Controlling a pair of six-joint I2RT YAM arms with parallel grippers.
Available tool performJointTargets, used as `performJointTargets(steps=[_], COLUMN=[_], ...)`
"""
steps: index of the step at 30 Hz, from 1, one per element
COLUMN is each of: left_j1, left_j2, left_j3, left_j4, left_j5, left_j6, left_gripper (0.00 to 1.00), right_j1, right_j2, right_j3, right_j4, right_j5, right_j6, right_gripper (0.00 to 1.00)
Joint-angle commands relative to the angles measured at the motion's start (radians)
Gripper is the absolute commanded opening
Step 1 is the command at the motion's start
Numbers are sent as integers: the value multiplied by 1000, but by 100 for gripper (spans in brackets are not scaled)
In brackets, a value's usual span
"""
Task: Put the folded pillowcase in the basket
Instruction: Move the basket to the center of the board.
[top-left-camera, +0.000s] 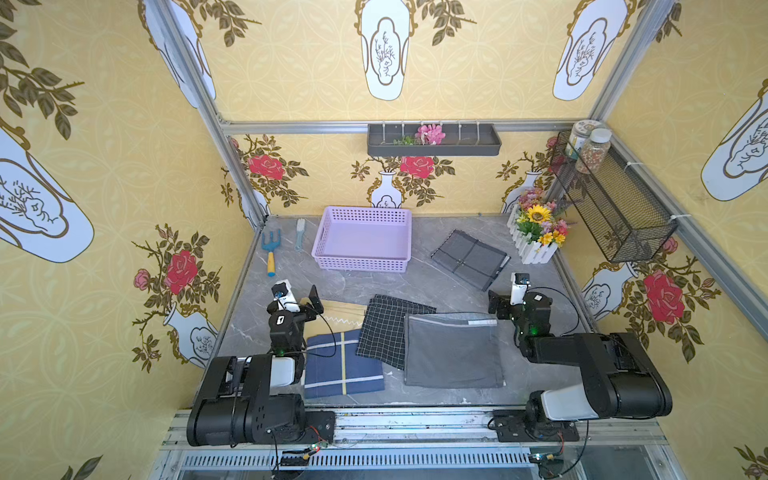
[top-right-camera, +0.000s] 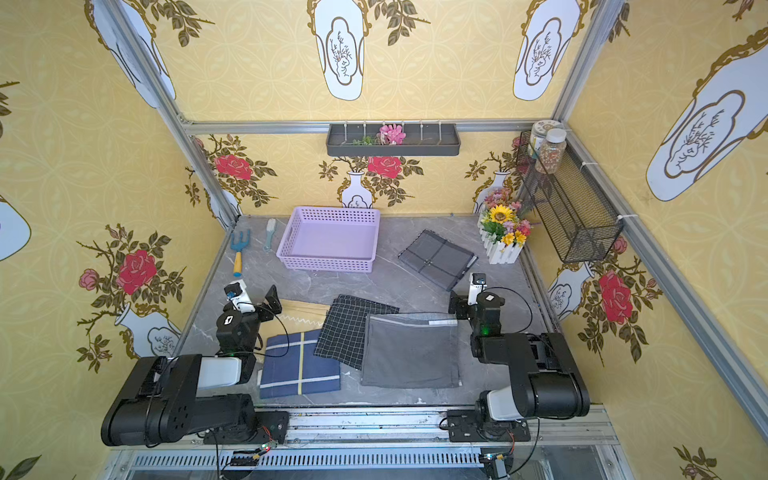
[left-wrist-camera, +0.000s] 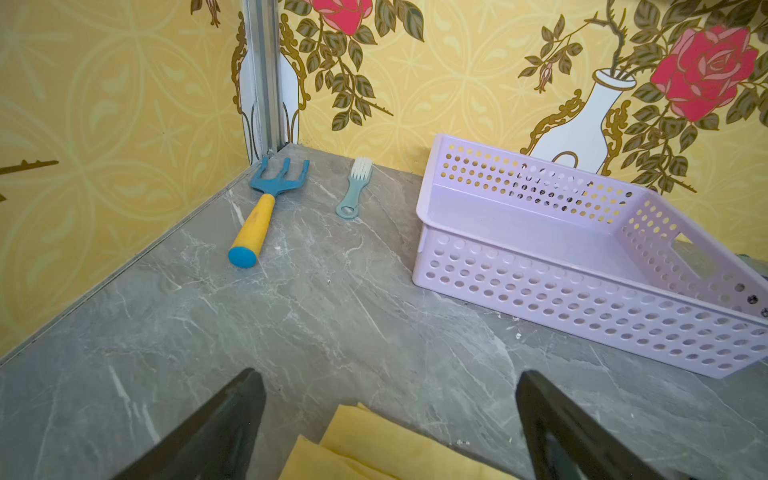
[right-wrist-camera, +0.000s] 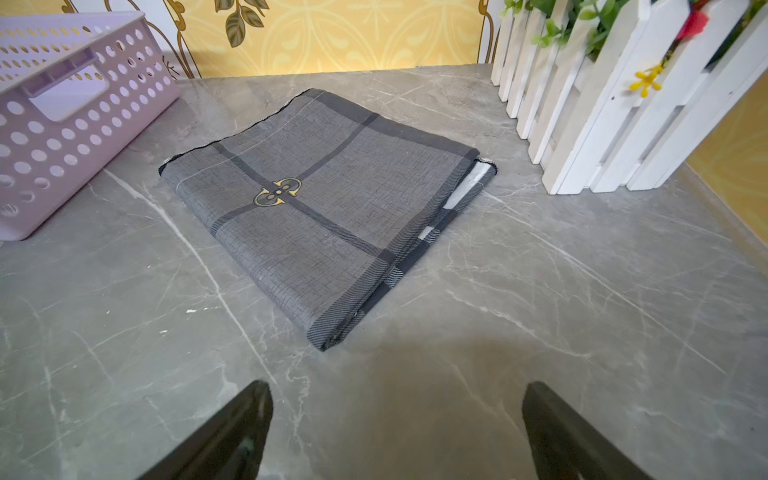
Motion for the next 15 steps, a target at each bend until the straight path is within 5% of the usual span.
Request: performJointTargets(steps=[1,15], left_j1=[16,16], left_j2=[-27,-24], left_j3=[-10,-10], left_j4=[7,17], left_j5=[21,23], left_j6=[-14,-11], left_gripper=[100,100], right_j1=[0,0], right_j2=[0,0], right_j3=[4,4], right_j4=[34,33], right_j5=[5,5], right_j6=[-10,-10], right_gripper=[97,97])
